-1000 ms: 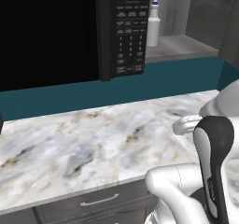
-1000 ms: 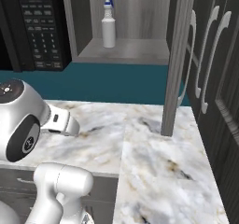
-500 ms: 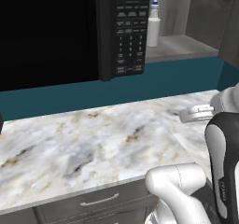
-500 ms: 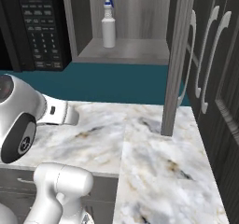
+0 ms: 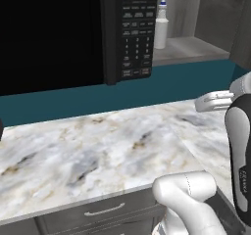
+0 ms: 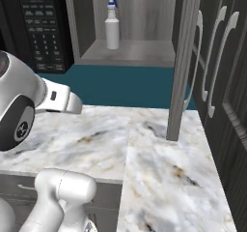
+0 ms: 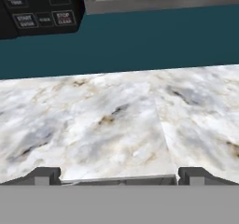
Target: Move the cutting board and knife to the sink. Then move spray from the cabinet to the counter.
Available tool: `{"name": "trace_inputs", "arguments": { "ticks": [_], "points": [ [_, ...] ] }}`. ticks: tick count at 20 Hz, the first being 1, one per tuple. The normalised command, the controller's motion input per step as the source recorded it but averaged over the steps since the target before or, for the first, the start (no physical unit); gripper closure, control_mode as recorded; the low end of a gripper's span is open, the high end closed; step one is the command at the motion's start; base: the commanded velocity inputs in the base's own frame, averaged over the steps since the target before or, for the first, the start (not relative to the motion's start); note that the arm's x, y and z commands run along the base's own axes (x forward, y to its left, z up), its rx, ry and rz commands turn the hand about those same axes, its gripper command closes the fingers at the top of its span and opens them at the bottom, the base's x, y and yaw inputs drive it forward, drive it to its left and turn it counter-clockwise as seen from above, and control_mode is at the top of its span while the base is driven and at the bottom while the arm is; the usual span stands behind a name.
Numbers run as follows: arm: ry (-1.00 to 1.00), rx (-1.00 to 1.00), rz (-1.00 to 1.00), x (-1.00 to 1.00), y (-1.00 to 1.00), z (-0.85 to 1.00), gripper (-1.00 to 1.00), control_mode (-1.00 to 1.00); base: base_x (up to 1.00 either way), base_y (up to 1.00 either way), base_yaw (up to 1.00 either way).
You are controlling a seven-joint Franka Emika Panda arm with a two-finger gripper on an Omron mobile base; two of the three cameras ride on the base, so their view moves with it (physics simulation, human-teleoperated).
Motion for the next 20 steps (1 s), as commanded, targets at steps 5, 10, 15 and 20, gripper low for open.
{"name": "trace_inputs", "arguments": {
  "ticks": [5, 10, 15, 20],
  "points": [
    [0.06, 0.00, 0.00, -0.04, -0.08, 0.41, -1.00, -1.00, 0.00, 0.00, 0.00],
    [0.05, 0.00, 0.00, -0.07, -0.20, 0.38, -1.00, -1.00, 0.00, 0.00, 0.00],
    [0.00, 0.00, 0.01, -0.01, -0.24, 0.31, -1.00, -1.00, 0.00, 0.00, 0.00],
    [-0.06, 0.00, 0.08, 0.15, -0.10, 0.17, -1.00, -1.00, 0.00, 0.00, 0.00]
  ]
}}
